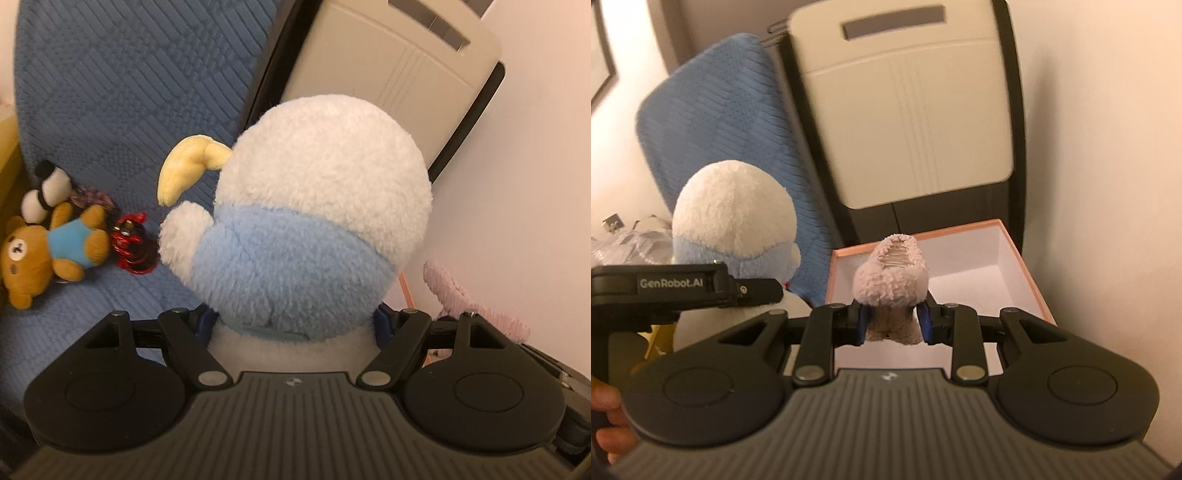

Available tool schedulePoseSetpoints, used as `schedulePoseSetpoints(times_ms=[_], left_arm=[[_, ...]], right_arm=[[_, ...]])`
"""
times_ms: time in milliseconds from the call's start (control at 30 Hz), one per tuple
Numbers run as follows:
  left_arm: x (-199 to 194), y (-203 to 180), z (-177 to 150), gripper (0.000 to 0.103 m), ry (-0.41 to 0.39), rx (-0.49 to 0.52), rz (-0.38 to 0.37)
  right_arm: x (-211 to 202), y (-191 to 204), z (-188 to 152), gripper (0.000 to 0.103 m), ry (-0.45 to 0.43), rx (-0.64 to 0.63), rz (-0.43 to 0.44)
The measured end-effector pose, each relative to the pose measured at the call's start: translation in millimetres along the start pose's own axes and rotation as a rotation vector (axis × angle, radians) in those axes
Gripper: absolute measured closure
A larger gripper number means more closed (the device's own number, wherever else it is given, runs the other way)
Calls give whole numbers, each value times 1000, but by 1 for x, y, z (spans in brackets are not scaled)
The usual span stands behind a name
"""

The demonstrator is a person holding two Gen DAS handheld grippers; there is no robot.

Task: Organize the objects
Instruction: 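Carry the snowman plush and pink plush over the pink box with both tools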

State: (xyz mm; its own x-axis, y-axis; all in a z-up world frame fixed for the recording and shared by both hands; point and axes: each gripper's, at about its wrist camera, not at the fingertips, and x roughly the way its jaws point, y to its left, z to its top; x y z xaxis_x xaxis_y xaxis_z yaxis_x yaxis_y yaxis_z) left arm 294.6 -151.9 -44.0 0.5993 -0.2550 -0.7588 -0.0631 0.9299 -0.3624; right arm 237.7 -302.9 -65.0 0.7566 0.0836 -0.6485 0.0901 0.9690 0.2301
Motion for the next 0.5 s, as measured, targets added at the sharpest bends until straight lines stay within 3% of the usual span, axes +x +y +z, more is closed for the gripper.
schedulePoseSetpoints(times_ms=[500], left_arm=[[117,-28,-5,22,151,-14,31]], right_arm=[[95,-74,-25,73,190,107,-23]])
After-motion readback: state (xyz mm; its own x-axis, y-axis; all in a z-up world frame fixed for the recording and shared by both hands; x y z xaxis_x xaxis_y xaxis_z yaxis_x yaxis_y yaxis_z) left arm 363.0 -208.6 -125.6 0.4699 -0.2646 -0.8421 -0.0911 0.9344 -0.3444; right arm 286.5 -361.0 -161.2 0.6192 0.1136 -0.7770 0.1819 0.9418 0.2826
